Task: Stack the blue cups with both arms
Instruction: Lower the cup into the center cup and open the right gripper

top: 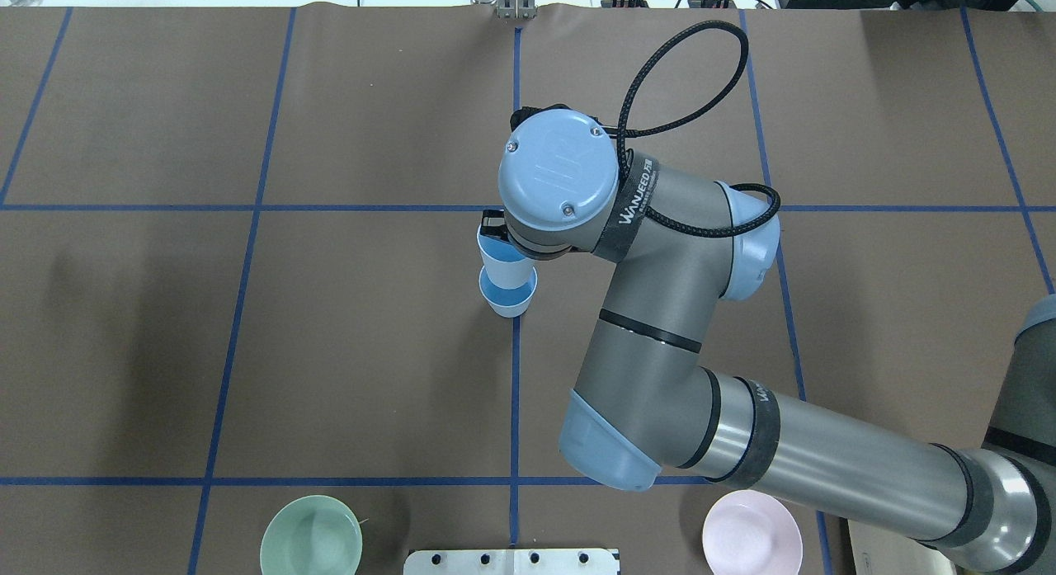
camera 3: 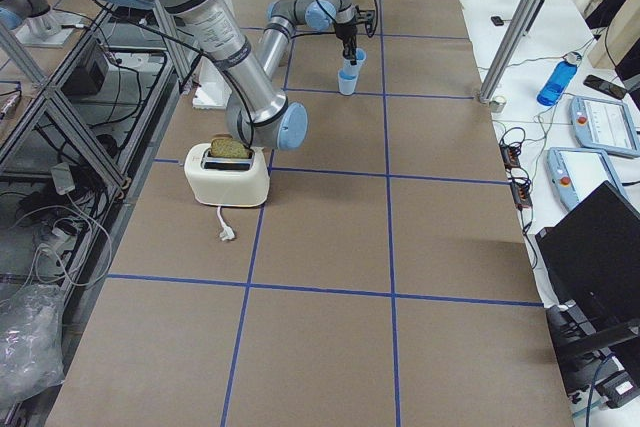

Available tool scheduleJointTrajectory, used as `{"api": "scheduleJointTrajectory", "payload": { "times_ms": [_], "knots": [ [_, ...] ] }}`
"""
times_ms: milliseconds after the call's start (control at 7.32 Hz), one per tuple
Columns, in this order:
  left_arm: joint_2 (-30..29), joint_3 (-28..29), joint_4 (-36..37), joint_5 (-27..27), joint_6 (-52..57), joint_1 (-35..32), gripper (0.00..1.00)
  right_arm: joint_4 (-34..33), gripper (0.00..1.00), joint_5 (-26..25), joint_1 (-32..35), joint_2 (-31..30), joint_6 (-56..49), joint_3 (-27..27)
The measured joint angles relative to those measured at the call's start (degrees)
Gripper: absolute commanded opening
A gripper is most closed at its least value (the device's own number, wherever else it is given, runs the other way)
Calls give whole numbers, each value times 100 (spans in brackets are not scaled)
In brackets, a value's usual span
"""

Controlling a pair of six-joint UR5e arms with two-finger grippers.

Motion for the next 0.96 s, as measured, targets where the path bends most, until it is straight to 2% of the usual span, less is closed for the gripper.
{"api": "scheduleJointTrajectory", "payload": {
  "times_ms": [547,683,957],
  "knots": [
    [0,0,0,-2,-2,5,98,17,0,-76,-102,-52,39,-4],
    [0,0,0,-6,-5,7,98,49,99,-79,-105,-52,62,-7],
    [0,0,5,-17,-8,8,98,165,100,-148,-110,-79,117,-5]
  ]
}}
